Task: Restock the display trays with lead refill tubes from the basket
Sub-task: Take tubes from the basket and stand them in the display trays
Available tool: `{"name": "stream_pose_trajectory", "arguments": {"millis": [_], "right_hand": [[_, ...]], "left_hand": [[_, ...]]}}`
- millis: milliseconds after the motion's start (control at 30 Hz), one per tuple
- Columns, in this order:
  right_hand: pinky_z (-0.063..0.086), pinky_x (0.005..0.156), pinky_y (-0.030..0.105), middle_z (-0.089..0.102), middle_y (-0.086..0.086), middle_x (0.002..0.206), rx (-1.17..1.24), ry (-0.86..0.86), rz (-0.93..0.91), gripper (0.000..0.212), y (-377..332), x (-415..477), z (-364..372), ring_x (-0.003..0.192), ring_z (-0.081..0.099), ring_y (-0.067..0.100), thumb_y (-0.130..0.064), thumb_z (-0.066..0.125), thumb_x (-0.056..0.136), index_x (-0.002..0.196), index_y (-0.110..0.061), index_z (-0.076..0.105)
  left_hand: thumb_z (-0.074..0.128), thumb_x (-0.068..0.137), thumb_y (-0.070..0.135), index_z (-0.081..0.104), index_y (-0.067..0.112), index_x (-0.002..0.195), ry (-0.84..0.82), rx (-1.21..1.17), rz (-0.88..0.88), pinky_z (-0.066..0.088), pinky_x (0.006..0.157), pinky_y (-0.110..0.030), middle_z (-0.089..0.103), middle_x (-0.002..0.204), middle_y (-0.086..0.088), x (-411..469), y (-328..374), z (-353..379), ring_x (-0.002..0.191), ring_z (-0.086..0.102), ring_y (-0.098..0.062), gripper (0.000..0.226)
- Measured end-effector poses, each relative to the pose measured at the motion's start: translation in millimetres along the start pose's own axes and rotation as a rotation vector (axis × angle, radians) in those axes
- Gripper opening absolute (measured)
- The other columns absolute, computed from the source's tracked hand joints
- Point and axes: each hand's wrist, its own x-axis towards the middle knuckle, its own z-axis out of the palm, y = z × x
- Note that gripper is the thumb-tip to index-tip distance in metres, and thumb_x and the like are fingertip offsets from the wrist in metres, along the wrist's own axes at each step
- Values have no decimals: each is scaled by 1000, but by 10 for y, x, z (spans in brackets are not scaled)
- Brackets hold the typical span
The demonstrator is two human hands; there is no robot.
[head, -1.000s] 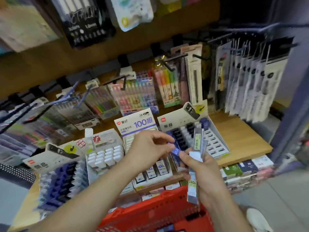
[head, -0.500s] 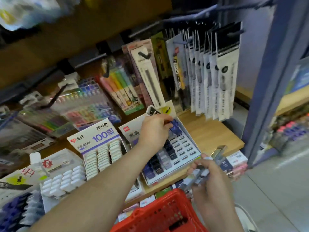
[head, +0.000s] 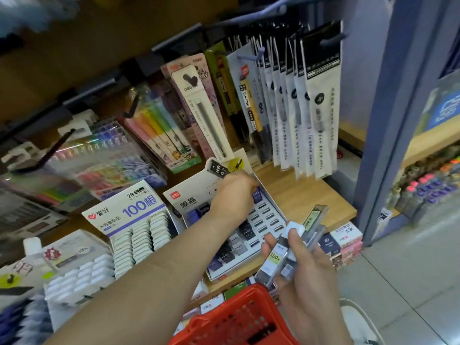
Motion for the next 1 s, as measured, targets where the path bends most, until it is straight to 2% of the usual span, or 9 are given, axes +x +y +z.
{"name": "stream_pose_trajectory", "arguments": {"millis": [133, 233, 333, 433, 567, 667, 767, 900, 1000], "right_hand": [[57, 50, 30, 75, 13, 78, -4, 11, -13, 15, -5, -15, 3, 68, 74, 22, -17, 58, 95, 105, -6, 63], [58, 52, 30, 74, 18, 91, 3, 19, -23, 21, 28, -2, -21, 74, 75, 25, -17, 63, 92, 106, -2, 65], [56, 50, 25, 72, 13, 81, -31, -44, -19, 21, 39, -8, -14, 64, 71, 20, -18, 63, 91, 106, -5, 68], [49, 41, 21, 63, 9, 66, -38, -111, 51, 20, 52, -39, 14, 48, 60, 14, -20, 62, 89, 104, -8, 69], [38, 31, 18, 55, 6, 60, -108, -183, 161, 29, 75, -58, 30, 40, 49, 11, -26, 67, 78, 101, -8, 68], [33, 31, 18, 55, 5, 58, -196, -238, 197, 32, 98, -73, 69, 39, 45, 12, -30, 68, 71, 94, -7, 64], [31, 33, 18, 58, 9, 61, -282, -308, 194, 33, 106, -94, 115, 42, 45, 14, -31, 66, 75, 92, -4, 64], [35, 32, 19, 63, 15, 70, -285, -380, 244, 35, 99, -153, 160, 44, 53, 18, -31, 65, 78, 99, -4, 66], [39, 33, 19, 71, 15, 81, -281, -424, 232, 34, 82, -198, 148, 50, 63, 21, -31, 62, 80, 103, -8, 72]], "left_hand": [[55, 91, 8, 72, 18, 97, 21, -30, -96, 47, 72, -27, 68, 93, -3, -23, 66, -42, 88, 60, -23, 21], [58, 92, 18, 73, 18, 96, 76, -122, -89, 47, 81, -29, 65, 96, 1, -209, 241, -261, 89, 57, -15, 16], [59, 94, 23, 71, 22, 108, -196, -624, -222, 51, 72, -28, 68, 92, 6, -566, 432, -478, 68, 59, -8, 19], [60, 93, 15, 67, 22, 116, -414, -1070, -298, 56, 69, -31, 70, 98, -9, -881, 460, -592, 72, 63, -23, 25], [75, 72, 13, 71, 15, 109, -281, -1298, -403, 54, 77, -28, 71, 99, -10, -1080, 341, -584, 84, 66, -19, 37], [79, 62, 15, 74, 14, 96, -147, -1300, -476, 54, 66, -24, 71, 90, -14, -1165, 354, -630, 72, 66, -19, 35], [79, 60, 15, 72, 11, 94, -58, -1276, -491, 47, 53, -21, 63, 75, -12, -1217, 366, -719, 49, 54, -14, 35], [80, 59, 23, 75, 15, 89, -4, -1202, -490, 47, 53, -24, 65, 74, -8, -1280, 342, -829, 50, 53, -14, 31], [80, 66, 20, 76, 16, 81, 149, -1146, -551, 46, 48, -22, 65, 66, -4, -1308, 257, -925, 50, 51, -13, 16]]}}
